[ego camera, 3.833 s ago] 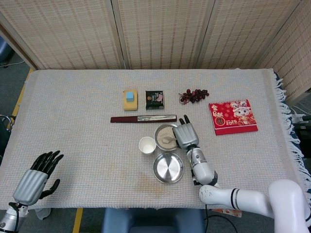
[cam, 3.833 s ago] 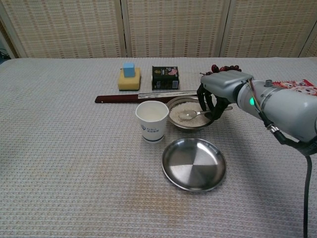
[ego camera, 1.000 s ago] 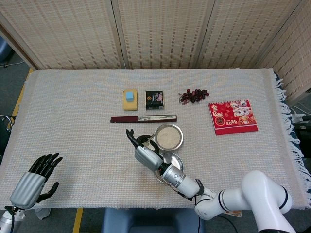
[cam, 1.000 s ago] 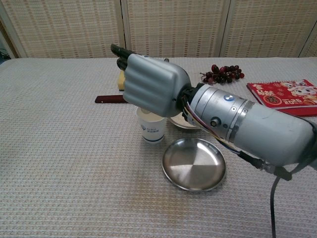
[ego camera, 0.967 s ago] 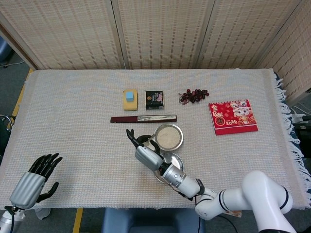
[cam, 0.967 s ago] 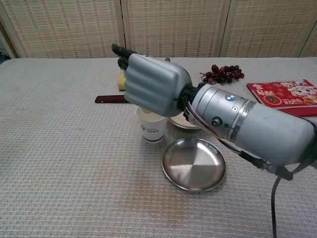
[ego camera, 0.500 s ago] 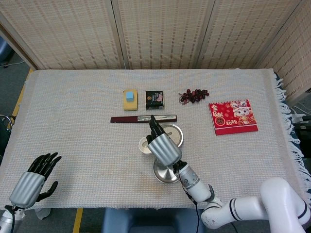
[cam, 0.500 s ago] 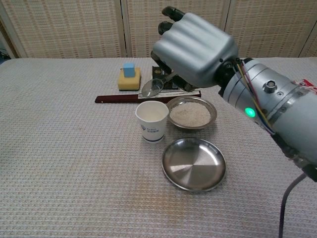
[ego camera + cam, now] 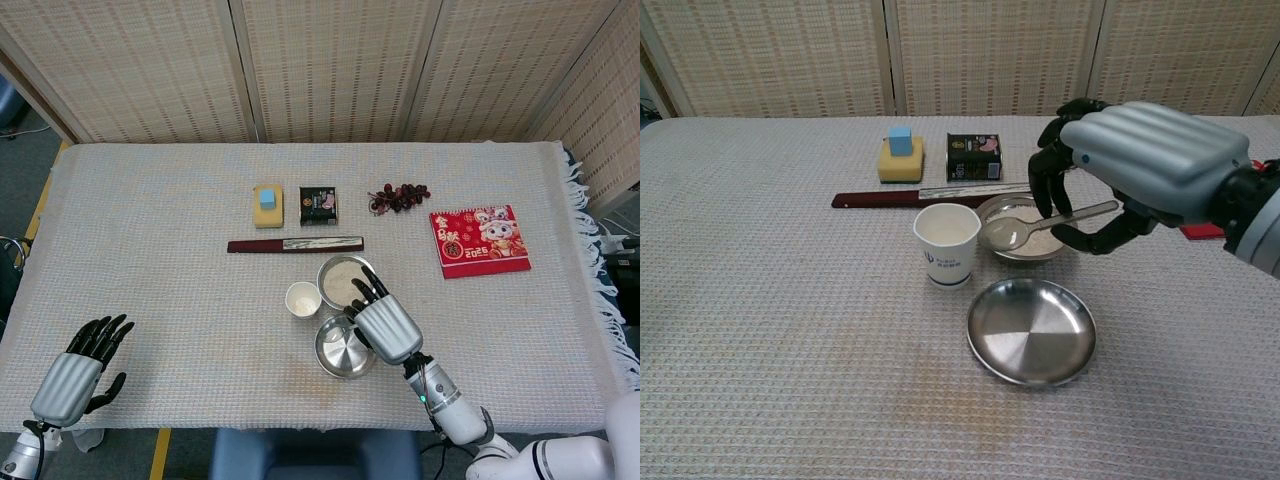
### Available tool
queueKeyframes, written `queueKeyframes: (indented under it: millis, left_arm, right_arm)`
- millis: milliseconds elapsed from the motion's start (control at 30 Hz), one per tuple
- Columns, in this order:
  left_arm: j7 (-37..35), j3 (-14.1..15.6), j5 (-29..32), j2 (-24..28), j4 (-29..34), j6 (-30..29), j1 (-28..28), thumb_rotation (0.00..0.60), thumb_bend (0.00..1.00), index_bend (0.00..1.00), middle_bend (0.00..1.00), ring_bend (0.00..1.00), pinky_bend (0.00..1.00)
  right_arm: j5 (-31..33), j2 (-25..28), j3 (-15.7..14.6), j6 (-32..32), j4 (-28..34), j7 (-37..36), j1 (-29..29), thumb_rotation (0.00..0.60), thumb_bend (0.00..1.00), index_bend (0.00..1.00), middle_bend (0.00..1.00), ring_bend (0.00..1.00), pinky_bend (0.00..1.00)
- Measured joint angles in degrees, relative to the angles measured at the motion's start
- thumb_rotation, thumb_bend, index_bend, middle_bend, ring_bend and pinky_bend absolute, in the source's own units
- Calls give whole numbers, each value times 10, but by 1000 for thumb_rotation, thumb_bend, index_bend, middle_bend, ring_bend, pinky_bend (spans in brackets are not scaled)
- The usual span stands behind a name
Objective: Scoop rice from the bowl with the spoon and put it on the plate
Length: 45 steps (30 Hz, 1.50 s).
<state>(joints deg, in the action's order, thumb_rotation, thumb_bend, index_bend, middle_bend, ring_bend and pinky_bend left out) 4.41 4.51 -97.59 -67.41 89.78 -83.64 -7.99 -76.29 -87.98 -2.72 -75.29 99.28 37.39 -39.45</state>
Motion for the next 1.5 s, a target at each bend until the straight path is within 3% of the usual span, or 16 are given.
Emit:
queueKeyframes:
  millis: [200, 367, 467, 733, 833, 967, 1300, 1500]
  left_arm:
    - [-11, -1, 2, 3, -1, 1, -1, 600, 413, 0, 0, 0, 100]
    - [-20, 0, -1, 6, -4, 1, -3, 600, 413, 0, 0, 0, 101]
    - [-21, 1, -1, 7, -3, 1, -3, 600, 413, 0, 0, 0, 102]
    - [-22, 1, 4, 7, -4, 7, -4, 600, 419, 0, 0, 0, 102]
    - [-19, 0, 6, 7, -2, 8, -4, 600, 424, 0, 0, 0, 103]
    - [-17, -1, 10, 8, 0, 8, -3, 600, 428, 0, 0, 0, 103]
    - [-19, -2, 12, 11, 3, 4, -1, 600, 427, 0, 0, 0, 108]
    - [-39, -7, 3, 8, -11, -17, 1, 600, 425, 0, 0, 0, 105]
  right_arm:
    - [-18, -42, -12, 18, -76, -10, 20, 600, 349, 887, 558, 127, 0]
    - [-33, -109, -14, 18, -159, -11, 38, 600, 349, 863, 559, 125, 0]
    - [-37, -136, -13, 29, -190, -7, 47, 600, 349, 769, 538, 90, 0]
    - [-29, -153, -4, 65, -203, 11, 60, 600, 347, 486, 368, 33, 0]
    - [-25, -154, -1, 73, -204, 21, 61, 600, 346, 329, 274, 6, 0]
    - [-26, -152, 6, 74, -198, 26, 66, 600, 337, 218, 211, 0, 0]
    - [-49, -104, 13, 40, -142, 0, 85, 600, 184, 102, 177, 0, 0]
    - [-65, -6, -2, -38, -47, -43, 143, 600, 178, 31, 77, 0, 0]
